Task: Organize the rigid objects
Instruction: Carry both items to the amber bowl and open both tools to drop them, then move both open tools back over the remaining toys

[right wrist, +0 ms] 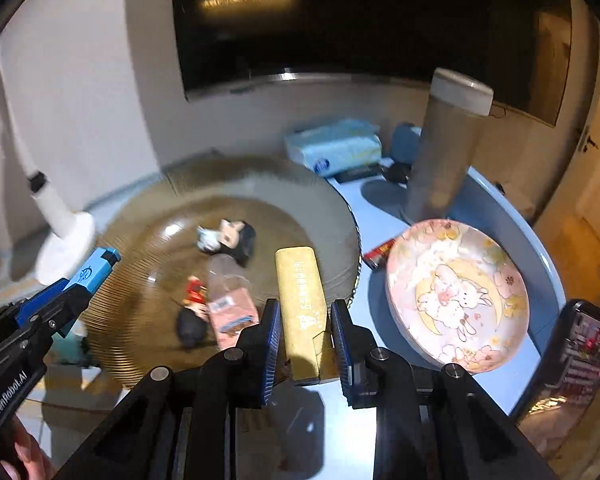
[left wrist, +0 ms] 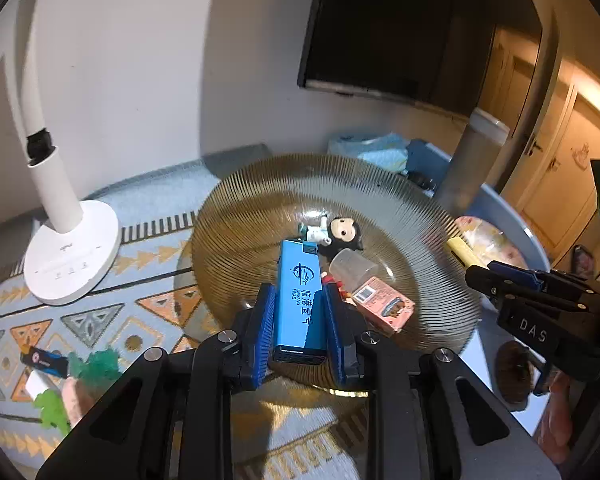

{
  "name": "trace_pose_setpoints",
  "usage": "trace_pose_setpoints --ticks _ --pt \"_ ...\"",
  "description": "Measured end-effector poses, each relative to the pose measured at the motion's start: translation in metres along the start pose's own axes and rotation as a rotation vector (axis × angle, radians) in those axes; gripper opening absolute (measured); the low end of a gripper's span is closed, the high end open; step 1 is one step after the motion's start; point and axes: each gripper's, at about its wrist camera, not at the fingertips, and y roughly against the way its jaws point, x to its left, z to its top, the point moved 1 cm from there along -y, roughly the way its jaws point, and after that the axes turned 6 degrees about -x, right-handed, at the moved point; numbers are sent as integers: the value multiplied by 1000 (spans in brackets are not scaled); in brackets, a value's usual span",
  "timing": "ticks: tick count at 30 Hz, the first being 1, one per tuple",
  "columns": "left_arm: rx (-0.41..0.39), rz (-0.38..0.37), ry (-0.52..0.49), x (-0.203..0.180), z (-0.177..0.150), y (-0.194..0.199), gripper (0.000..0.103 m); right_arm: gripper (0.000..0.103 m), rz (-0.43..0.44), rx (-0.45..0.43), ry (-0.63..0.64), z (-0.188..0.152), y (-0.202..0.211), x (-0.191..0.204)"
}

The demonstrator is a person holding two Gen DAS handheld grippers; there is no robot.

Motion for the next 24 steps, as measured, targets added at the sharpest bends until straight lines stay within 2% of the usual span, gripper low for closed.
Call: trace_pose_setpoints --ticks 1,2,3,5,7,10,12,14,18,21,24 --pt "1 1 -4 0 1 -2 26 25 -10 12 1 1 -4 0" --pt "-1 9 -13 0 3 -2 40 25 -12 15 -5 1 -7 -2" --pt "-13 19 -18 2 5 3 45 26 -10 4 -15 2 -8 -6" --pt "-58 32 -21 7 7 17 59 35 -16 -15 -43 4 -4 -13" --pt "-100 48 -13 17 9 38 68 38 3 -49 -75 4 6 -17" --pt "-153 64 20 38 9 75 68 38 40 -94 -102 1 28 -16" --pt "-181 87 37 53 7 99 68 45 72 -109 -108 -1 41 -11" --pt "-221 128 50 71 3 132 68 58 122 -129 -112 -4 56 -2" --pt "-304 216 100 109 -7 199 69 59 219 -193 -68 -6 96 28" --pt "-349 277 164 138 -21 237 77 61 321 -237 -26 -8 123 57" --pt "-355 326 231 167 -43 259 77 62 403 -253 40 -17 137 95"
